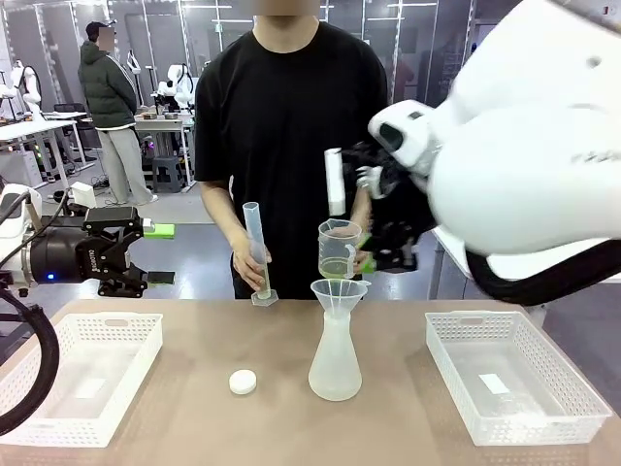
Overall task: Prepare the solutions needed for the experiment.
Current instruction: Once the solution is in the Big flask , pick up the Plastic Funnel and place it back into the right Organizing basket.
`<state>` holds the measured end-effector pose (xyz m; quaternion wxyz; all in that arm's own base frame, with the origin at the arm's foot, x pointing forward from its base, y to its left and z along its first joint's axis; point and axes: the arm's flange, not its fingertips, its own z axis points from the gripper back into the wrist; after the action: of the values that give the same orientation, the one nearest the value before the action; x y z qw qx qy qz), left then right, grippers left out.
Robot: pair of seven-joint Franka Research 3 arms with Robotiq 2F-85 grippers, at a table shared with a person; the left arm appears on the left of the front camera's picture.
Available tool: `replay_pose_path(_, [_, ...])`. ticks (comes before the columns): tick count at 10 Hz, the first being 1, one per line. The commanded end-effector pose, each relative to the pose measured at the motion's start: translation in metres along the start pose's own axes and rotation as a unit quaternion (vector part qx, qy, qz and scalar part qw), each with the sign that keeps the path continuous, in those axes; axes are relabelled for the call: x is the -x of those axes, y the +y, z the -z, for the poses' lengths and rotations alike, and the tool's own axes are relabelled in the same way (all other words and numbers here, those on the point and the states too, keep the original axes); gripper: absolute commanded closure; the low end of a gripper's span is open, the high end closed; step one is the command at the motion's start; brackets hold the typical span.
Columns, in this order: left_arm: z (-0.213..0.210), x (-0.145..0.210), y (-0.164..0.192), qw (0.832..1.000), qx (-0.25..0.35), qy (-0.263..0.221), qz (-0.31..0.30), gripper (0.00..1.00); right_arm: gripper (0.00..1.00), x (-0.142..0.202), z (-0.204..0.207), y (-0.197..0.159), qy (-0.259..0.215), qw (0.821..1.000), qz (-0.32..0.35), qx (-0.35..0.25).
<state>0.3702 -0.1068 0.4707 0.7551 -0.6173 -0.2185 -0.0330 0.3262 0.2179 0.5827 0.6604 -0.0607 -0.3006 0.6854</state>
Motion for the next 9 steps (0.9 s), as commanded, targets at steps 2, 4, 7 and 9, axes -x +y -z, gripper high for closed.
replay_pose_path(2, [-0.003, 0.001, -0.002, 1.000, 0.001, 0.005, -0.001, 0.00, 0.66, 0.069, -0.038, 0.008, -0.074, 0.972, 0.223, -0.022])
replay_pose_path(4, [-0.003, 0.001, -0.002, 1.000, 0.001, 0.005, -0.001, 0.00, 0.66, 0.102, -0.034, 0.011, -0.142, 0.902, 0.407, -0.025])
replay_pose_path(7, [-0.003, 0.001, -0.002, 1.000, 0.001, 0.005, -0.001, 0.00, 0.66, 0.108, -0.020, 0.023, -0.144, 0.915, 0.376, -0.039])
replay_pose_path(9, [-0.003, 0.001, -0.002, 1.000, 0.001, 0.005, -0.001, 0.00, 0.66, 0.126, -0.030, 0.009, -0.130, 0.895, 0.419, -0.076])
